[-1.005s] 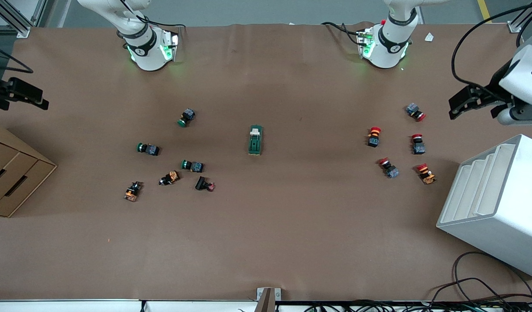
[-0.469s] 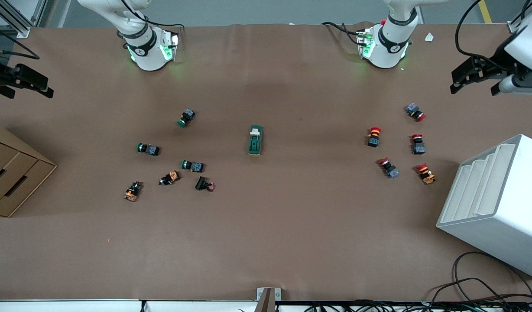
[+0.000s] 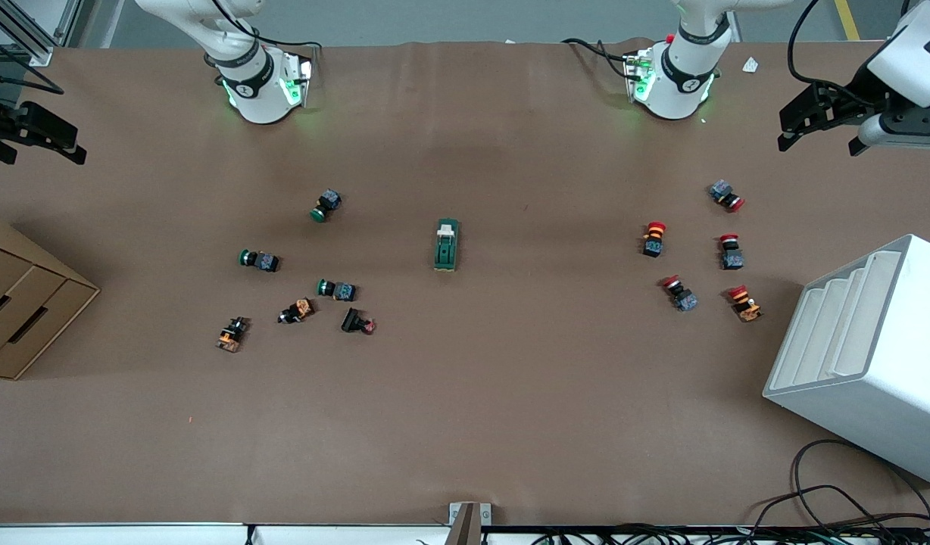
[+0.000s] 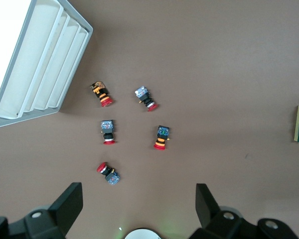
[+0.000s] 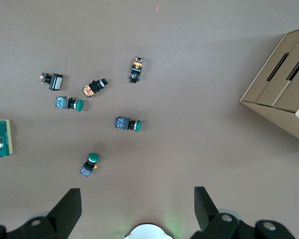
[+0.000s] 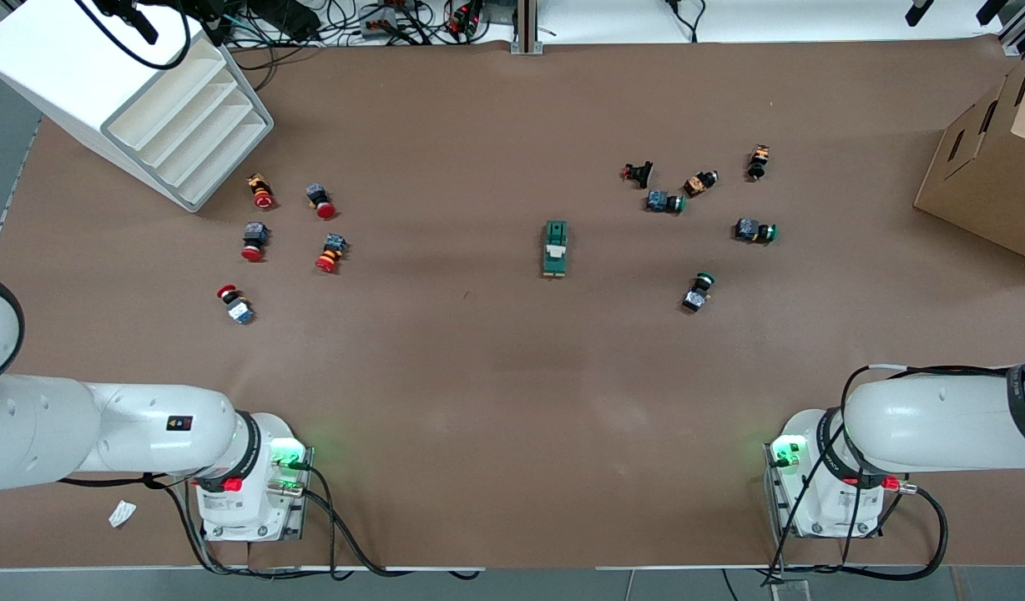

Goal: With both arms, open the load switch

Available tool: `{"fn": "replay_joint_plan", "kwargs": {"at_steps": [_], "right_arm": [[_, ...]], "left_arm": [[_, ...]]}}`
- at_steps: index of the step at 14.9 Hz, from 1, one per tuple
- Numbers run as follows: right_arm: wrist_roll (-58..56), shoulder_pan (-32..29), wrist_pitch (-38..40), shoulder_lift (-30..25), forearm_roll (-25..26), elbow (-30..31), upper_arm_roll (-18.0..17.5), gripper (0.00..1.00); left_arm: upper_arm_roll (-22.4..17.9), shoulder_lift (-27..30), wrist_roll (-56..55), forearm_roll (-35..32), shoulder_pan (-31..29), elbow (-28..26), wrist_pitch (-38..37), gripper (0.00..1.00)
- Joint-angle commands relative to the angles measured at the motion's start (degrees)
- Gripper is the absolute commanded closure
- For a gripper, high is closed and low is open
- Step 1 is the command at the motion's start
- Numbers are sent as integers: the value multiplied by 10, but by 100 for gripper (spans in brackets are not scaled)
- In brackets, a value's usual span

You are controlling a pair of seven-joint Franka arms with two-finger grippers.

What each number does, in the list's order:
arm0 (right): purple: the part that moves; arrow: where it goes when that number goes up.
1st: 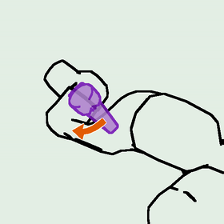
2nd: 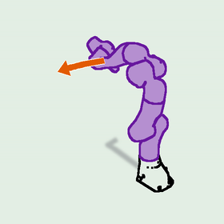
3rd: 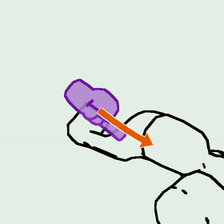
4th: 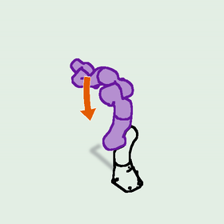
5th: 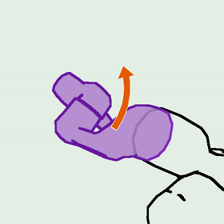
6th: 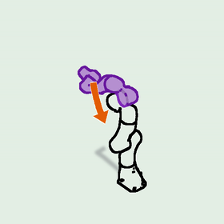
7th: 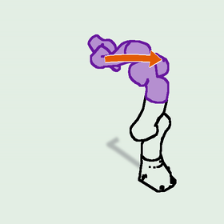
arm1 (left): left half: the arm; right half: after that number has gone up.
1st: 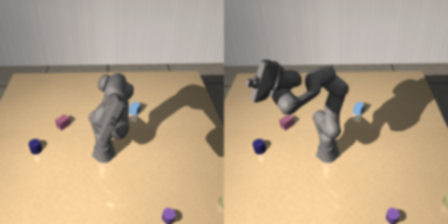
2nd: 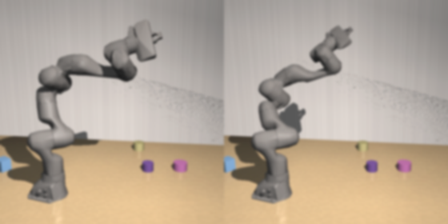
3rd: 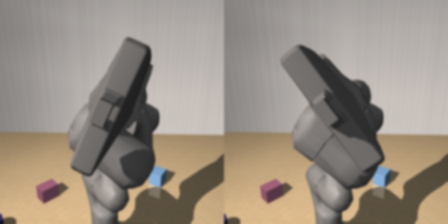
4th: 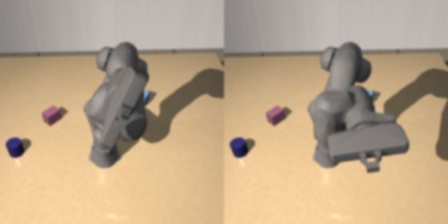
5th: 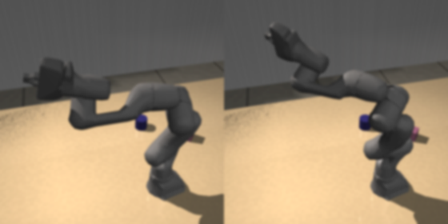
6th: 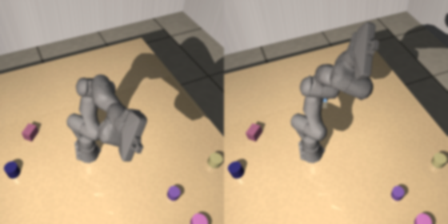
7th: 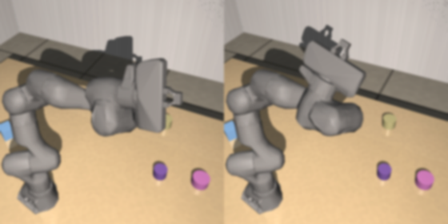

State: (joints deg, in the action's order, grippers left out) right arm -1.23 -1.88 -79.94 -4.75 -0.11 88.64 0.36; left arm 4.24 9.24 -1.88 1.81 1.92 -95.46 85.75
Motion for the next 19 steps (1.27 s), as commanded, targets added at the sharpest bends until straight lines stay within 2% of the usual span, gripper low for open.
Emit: {"fn": "replay_joint_plan", "kwargs": {"at_steps": [1,19], "right_arm": [[4,0,-12,-20,3,25,-4,0],[-20,-1,-25,-19,-11,26,7,0]], "left_arm": [[-6,-17,12,3,2,18,0,0],[0,-26,3,-2,5,27,-9,0]]}}
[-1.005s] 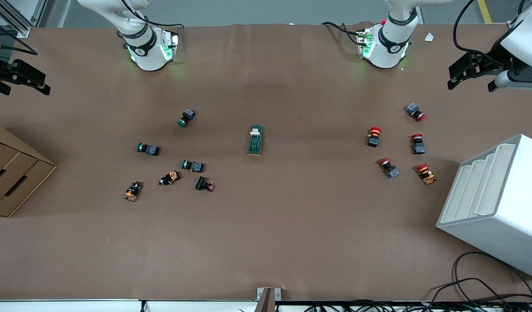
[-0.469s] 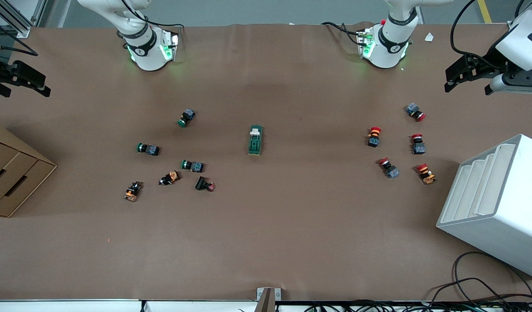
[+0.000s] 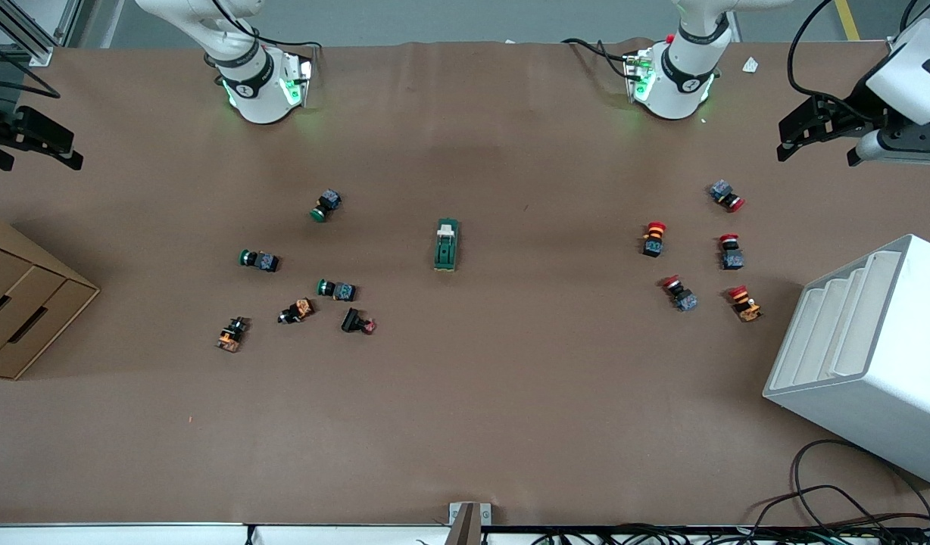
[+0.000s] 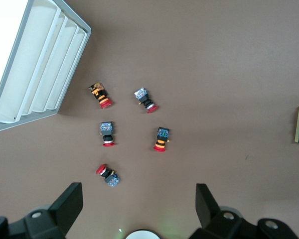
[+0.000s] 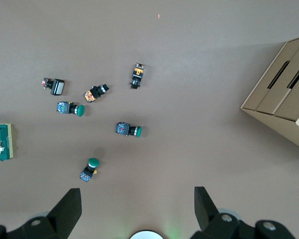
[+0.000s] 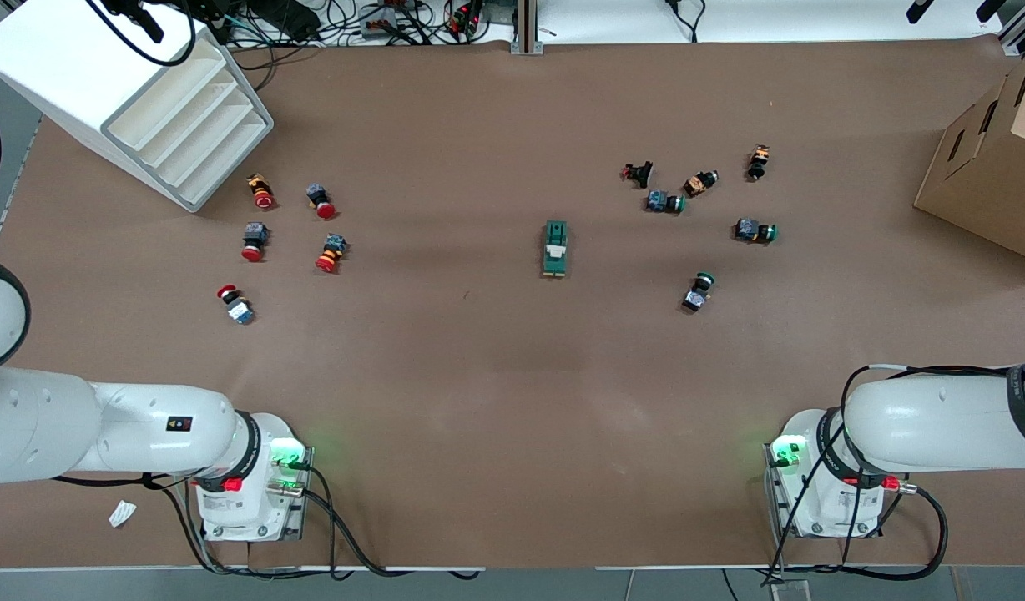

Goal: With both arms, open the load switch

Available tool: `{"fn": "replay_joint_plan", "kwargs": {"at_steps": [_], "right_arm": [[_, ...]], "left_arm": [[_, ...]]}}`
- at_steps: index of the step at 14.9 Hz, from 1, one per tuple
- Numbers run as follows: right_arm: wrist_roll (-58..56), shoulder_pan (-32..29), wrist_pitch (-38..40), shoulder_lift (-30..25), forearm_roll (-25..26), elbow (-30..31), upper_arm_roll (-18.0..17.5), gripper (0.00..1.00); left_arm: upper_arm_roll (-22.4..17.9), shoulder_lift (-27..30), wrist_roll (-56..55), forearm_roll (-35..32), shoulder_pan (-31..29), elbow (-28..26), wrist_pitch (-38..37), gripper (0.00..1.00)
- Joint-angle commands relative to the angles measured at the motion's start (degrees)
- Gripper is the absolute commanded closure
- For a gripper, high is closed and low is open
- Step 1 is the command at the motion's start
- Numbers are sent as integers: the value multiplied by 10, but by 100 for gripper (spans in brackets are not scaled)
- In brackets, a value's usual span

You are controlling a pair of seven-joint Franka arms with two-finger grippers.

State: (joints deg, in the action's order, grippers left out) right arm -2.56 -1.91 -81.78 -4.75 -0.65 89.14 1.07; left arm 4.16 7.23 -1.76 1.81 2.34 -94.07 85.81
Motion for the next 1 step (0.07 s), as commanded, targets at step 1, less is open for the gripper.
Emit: {"fn": "replay_joint_plan", "kwargs": {"at_steps": [1], "right_arm": [[-7,-1,-7,-19,-6,20,0,0]], "left_arm": [[1,-5,-2,-2,0,13,-10,0]]}}
